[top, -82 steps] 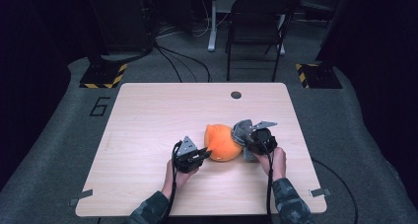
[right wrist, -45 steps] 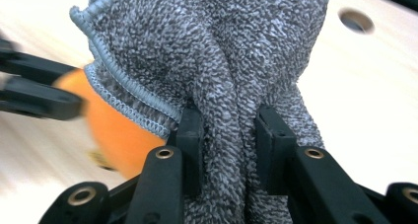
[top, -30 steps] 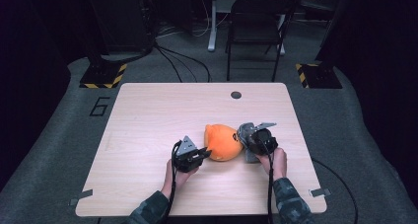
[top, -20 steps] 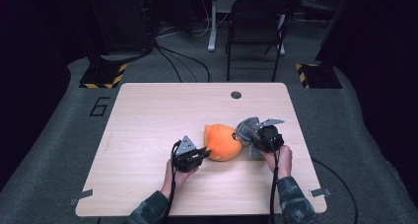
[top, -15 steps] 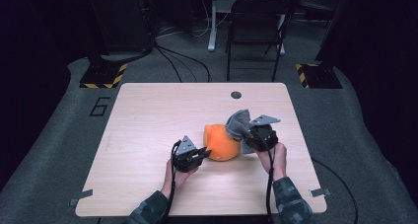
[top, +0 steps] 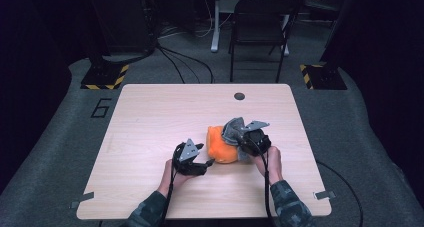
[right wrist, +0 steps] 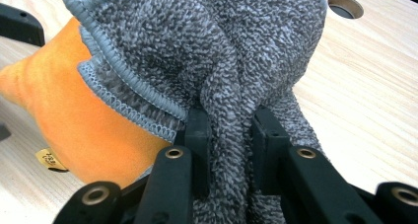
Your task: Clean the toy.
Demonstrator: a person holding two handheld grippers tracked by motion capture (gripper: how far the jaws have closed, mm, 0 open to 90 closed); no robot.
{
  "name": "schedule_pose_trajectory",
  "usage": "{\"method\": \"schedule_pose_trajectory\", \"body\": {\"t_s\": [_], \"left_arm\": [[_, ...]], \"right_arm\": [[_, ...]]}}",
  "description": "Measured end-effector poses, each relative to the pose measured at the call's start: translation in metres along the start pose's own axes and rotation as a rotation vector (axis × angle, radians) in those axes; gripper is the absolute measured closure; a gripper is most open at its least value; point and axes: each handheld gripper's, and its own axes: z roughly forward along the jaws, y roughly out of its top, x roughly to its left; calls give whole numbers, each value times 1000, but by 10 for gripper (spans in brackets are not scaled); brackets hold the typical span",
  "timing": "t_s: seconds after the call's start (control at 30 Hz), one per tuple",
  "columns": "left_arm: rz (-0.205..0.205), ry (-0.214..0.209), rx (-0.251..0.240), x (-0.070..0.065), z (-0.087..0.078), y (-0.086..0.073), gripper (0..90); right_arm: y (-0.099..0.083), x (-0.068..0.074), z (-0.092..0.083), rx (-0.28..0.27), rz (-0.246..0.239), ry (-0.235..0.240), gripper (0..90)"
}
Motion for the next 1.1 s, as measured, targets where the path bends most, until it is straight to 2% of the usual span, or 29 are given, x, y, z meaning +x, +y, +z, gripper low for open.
{"method": "schedule_pose_trajectory", "body": {"t_s": [0.07,0.2,0.27,0.4,0.57,0.67,0.93,0.97,1.03,1.1], "left_arm": [[47,-1,24,1,4,-3,200],[106,12,56,4,12,-7,189],[115,3,56,5,15,-8,187],[155,14,72,4,23,-9,198],[180,17,81,4,30,-9,232],[185,20,73,3,31,-9,280],[183,15,62,3,32,-9,555],[181,17,60,3,32,-9,583],[176,15,56,4,32,-9,635],[166,15,54,4,32,-9,665]], "right_arm": [[0,-1,0,3,0,4,730],[0,-2,1,9,4,5,731],[0,-2,2,13,8,12,731],[1,-2,3,16,10,11,731],[0,-3,3,17,7,15,732],[0,-3,4,17,12,17,731],[-1,-3,3,14,26,28,729],[-1,-4,1,12,25,33,727],[0,-8,-4,-10,54,52,726],[0,-14,-13,-31,59,43,724]]}}
